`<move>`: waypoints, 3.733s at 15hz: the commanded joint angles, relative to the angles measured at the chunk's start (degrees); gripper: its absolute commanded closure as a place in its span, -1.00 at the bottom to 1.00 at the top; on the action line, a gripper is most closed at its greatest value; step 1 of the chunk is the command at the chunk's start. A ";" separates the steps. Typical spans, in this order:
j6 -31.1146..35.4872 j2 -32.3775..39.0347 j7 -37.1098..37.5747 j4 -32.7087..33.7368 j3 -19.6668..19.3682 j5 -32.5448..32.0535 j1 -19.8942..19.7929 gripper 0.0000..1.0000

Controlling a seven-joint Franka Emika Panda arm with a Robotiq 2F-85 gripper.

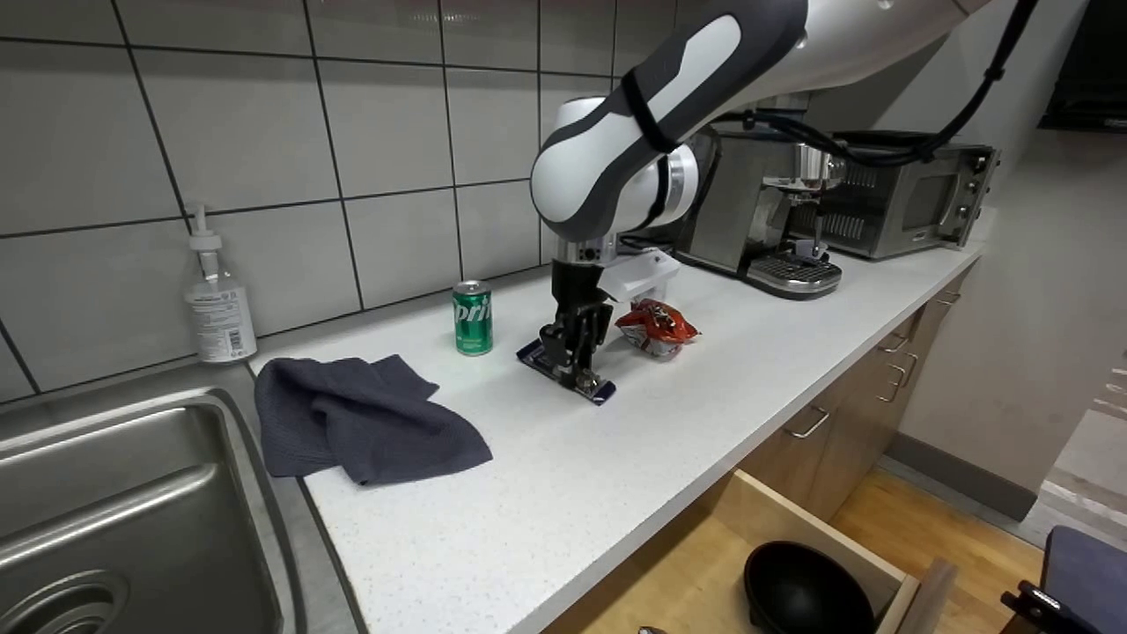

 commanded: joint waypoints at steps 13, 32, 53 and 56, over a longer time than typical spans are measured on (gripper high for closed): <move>0.36 -14.88 11.56 -17.45 -0.01 1.31 4.08 0.82; 8.68 -38.82 33.31 -56.34 -0.11 6.91 7.09 0.82; 30.45 -31.04 63.42 -62.06 1.88 12.09 14.28 -0.18; 27.61 -32.09 58.24 -61.69 3.59 13.85 13.40 -0.46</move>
